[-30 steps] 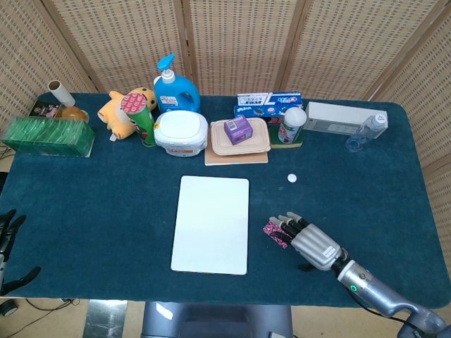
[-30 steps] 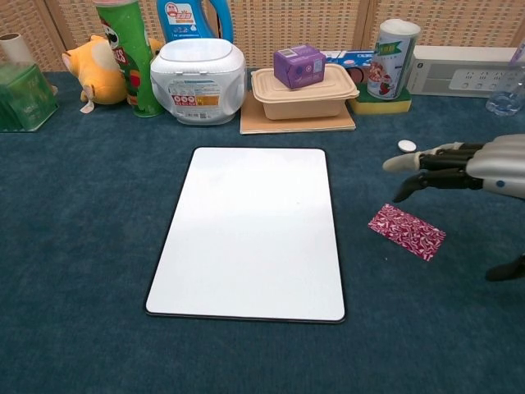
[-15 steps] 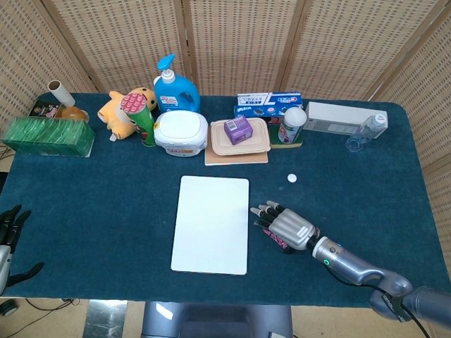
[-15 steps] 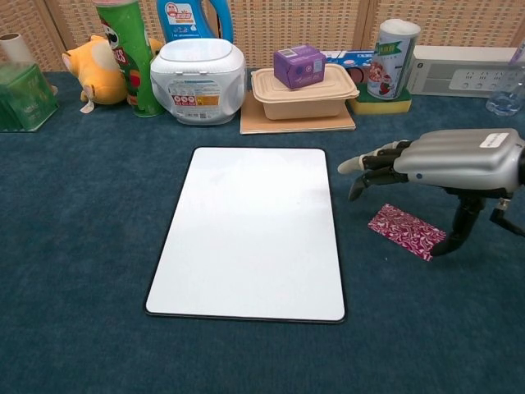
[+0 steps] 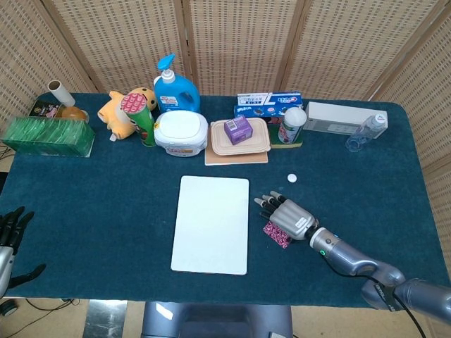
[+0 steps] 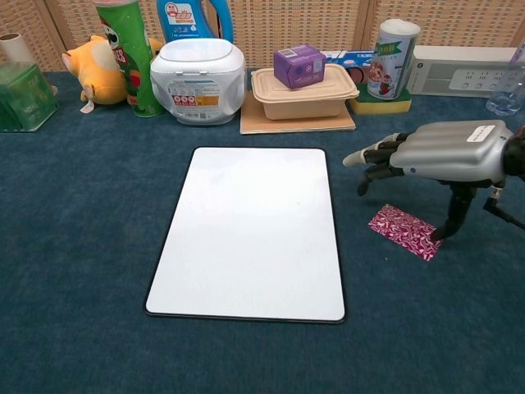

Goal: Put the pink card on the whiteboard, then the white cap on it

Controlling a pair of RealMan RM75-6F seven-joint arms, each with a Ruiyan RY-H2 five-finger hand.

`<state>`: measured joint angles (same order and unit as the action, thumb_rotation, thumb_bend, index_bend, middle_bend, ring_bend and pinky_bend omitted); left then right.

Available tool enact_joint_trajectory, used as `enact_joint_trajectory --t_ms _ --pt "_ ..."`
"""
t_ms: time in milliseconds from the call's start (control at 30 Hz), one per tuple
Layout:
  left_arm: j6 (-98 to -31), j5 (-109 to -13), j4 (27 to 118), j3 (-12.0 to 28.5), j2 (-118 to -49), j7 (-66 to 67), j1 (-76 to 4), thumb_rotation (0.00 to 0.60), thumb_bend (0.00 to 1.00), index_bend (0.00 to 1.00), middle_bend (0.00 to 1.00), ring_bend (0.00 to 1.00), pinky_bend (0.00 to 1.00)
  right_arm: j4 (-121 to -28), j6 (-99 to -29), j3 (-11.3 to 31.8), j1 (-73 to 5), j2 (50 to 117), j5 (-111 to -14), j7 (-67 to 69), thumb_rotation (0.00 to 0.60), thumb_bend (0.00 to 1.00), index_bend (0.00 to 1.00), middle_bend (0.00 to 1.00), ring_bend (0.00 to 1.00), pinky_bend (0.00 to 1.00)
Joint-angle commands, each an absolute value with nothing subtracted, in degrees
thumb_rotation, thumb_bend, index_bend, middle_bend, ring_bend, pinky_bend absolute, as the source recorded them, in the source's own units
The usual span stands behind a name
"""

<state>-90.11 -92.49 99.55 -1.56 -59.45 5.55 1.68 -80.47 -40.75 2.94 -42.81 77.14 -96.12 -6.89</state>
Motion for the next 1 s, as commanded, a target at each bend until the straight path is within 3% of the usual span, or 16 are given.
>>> enact_joint_trajectory --t_ms 33,1000 --pt "-90.33 -92.67 99.52 -1.68 -59.43 5.45 1.79 0.600 0.01 0.00 0.00 0.00 0.02 -81.26 -40.31 2.56 -43.02 76.52 -94.94 -8.17 0.600 0.15 0.21 0.00 0.00 0.00" --pt "-90.50 -92.60 99.78 -1.96 -59.56 5.80 1.90 0.600 0.01 0.00 0.00 0.00 0.02 -80.91 -42.42 -1.00 -43.08 76.15 -92.63 -10.63 0.600 0.09 0.19 0.00 0.00 0.00"
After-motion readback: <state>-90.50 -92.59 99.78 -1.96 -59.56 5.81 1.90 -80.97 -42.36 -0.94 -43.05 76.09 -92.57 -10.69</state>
